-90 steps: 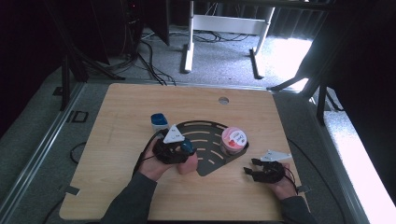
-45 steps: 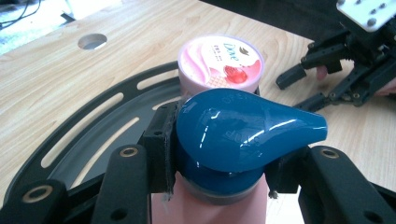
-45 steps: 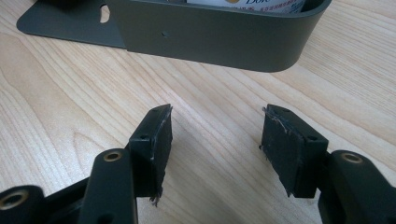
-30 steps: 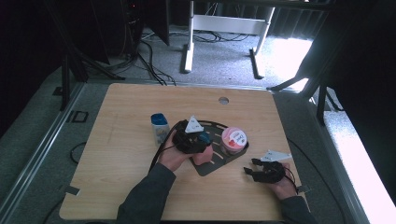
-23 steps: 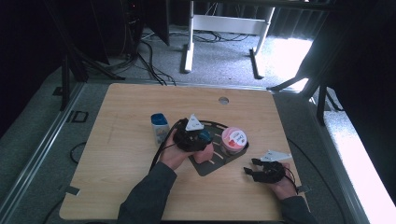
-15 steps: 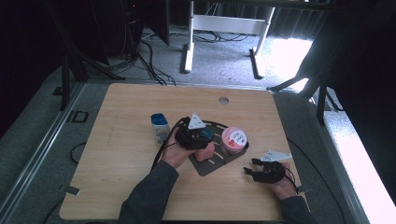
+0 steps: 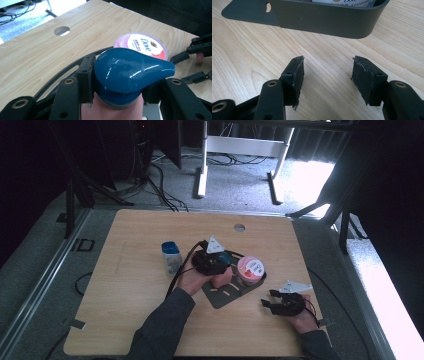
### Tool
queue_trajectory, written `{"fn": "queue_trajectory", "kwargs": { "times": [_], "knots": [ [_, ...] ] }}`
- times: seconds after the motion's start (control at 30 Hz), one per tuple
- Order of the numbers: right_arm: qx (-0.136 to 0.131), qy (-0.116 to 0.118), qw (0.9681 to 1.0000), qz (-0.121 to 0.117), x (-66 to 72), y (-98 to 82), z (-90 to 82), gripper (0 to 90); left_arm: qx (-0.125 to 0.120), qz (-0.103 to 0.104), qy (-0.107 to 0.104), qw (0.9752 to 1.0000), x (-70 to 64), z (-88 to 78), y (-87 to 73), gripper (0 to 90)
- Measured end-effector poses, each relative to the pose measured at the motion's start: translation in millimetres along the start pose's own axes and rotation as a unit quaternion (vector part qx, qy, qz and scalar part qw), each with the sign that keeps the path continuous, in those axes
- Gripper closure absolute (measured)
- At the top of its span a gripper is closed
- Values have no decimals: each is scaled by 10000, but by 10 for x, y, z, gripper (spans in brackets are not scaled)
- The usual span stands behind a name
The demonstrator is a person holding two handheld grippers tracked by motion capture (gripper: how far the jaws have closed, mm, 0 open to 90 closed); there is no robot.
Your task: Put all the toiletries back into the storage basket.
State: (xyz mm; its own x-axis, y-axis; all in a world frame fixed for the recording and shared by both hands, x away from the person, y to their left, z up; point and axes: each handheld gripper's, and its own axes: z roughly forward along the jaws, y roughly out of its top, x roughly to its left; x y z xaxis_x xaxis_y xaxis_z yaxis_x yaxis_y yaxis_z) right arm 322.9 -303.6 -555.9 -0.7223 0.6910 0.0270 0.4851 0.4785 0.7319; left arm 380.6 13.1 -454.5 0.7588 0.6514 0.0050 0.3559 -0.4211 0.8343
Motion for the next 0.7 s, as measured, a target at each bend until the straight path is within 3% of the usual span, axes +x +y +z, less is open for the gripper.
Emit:
{"fn": "queue_trajectory", "kwargs": {
  "times": [0.33, 0.7],
  "knots": [
    [-4, 10, 10000, 3, -4, -1, -1, 424, -22, -73, 29, 10000, 70, 105, 88, 529],
    [-10, 25, 10000, 13, -6, -2, -1, 424, 35, -95, 208, 9997, 132, 266, 159, 529]
  ]
}}
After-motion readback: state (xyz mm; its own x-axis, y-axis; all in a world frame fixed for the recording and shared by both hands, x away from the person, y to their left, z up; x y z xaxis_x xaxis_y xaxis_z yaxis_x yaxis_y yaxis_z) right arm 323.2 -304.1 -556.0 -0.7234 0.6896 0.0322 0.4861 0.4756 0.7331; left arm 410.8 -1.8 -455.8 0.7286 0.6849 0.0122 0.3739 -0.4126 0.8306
